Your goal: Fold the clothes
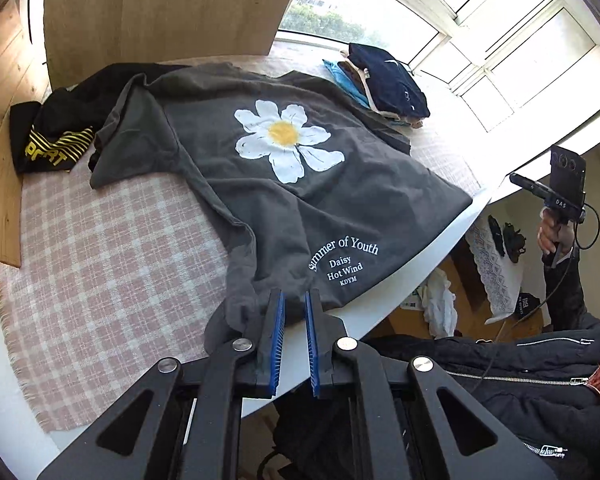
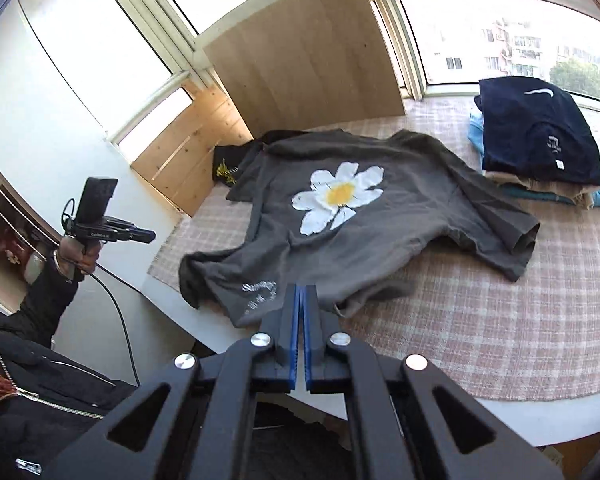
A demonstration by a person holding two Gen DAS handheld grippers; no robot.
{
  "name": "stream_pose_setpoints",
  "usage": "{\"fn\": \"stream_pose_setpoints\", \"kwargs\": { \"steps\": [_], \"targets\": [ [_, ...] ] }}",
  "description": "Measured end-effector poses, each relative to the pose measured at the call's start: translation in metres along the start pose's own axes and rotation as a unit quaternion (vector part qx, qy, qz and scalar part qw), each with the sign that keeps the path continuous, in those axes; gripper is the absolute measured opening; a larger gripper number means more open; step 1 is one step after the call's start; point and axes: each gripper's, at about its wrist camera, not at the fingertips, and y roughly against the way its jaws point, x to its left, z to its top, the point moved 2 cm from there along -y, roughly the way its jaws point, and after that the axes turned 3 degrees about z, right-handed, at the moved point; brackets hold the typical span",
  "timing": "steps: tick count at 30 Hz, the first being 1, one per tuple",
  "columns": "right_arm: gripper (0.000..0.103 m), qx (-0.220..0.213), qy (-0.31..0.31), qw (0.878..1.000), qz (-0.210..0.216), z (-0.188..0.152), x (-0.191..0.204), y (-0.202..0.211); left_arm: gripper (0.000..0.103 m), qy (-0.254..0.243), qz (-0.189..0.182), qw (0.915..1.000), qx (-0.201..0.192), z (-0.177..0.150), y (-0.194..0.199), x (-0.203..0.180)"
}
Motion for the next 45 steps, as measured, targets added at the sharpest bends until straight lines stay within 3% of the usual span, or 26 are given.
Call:
{"fn": "stream_pose_setpoints", "kwargs": {
  "steps": [2,4,5,6,8,11,13,15,18,20,22,29,36,38,39,42,45],
  "targets": [
    [0.002,-0.012,0.025,0.999,-0.022,0.02,0.006,0.011,0.008,0.002,0.005,0.9999,0.011,0.008,-0.006,0.006],
    [0.002,0.023,0.038,0.997,-0.059,0.029,-0.005,-0.007,0.008,0.005,0.008,0.9994,0.032,0.012,-0.026,0.011],
    [0.004,0.046,0.042,0.994,-0.089,0.029,-0.014,-0.021,0.013,0.001,0.017,0.9989,0.045,0.012,-0.039,0.011],
    [0.01,0.073,0.043,0.989,-0.124,0.023,-0.025,-0.038,0.015,-0.004,0.025,0.998,0.057,0.011,-0.052,0.011],
    [0.024,0.132,0.013,0.98,-0.149,-0.006,-0.053,-0.073,0.032,-0.017,0.037,0.9958,0.082,0.005,-0.075,0.005],
    [0.024,0.192,-0.04,0.968,-0.158,-0.05,-0.085,-0.113,0.043,-0.023,0.047,0.992,0.115,-0.008,-0.102,-0.002],
    [0.024,0.198,-0.062,0.967,-0.15,-0.073,-0.095,-0.125,0.049,-0.033,0.087,0.9874,0.128,-0.012,-0.115,-0.003],
    [0.024,0.212,-0.042,0.962,-0.17,-0.089,-0.092,-0.134,0.049,-0.043,0.123,0.9813,0.141,-0.015,-0.127,-0.003],
    [0.03,0.221,-0.026,0.957,-0.186,-0.104,-0.086,-0.136,0.043,-0.069,0.159,0.9716,0.161,-0.022,-0.148,-0.003],
    [0.036,0.215,-0.032,0.958,-0.185,-0.112,-0.087,-0.13,0.014,-0.075,0.162,0.9687,0.173,-0.029,-0.16,0.0],
    [0.042,0.207,-0.037,0.96,-0.186,-0.119,-0.088,-0.124,0.011,-0.063,0.143,0.9727,0.171,-0.036,-0.164,0.007],
    [0.042,0.198,-0.021,0.964,-0.177,-0.132,-0.096,-0.137,0.009,0.03,0.108,0.9845,0.135,-0.04,-0.147,0.06],
    [0.042,0.185,0.034,0.97,-0.155,-0.129,-0.099,-0.163,0.009,0.021,0.114,0.9831,0.142,-0.039,-0.147,0.064],
    [0.026,0.197,0.042,0.97,-0.137,-0.127,-0.094,-0.169,0.009,0.016,0.116,0.9829,0.142,-0.04,-0.146,0.062],
    [0.004,0.205,0.046,0.969,-0.131,-0.126,-0.092,-0.172,0.009,0.015,0.116,0.9831,0.141,-0.04,-0.145,0.061],
    [0.004,0.203,0.045,0.972,-0.107,-0.111,-0.085,-0.163,0.009,0.009,0.111,0.9851,0.131,-0.044,-0.133,0.055],
    [0.004,0.146,0.04,0.986,-0.077,-0.077,-0.067,-0.12,0.008,-0.008,0.1,0.9898,0.101,-0.052,-0.101,0.032]
  ]
}}
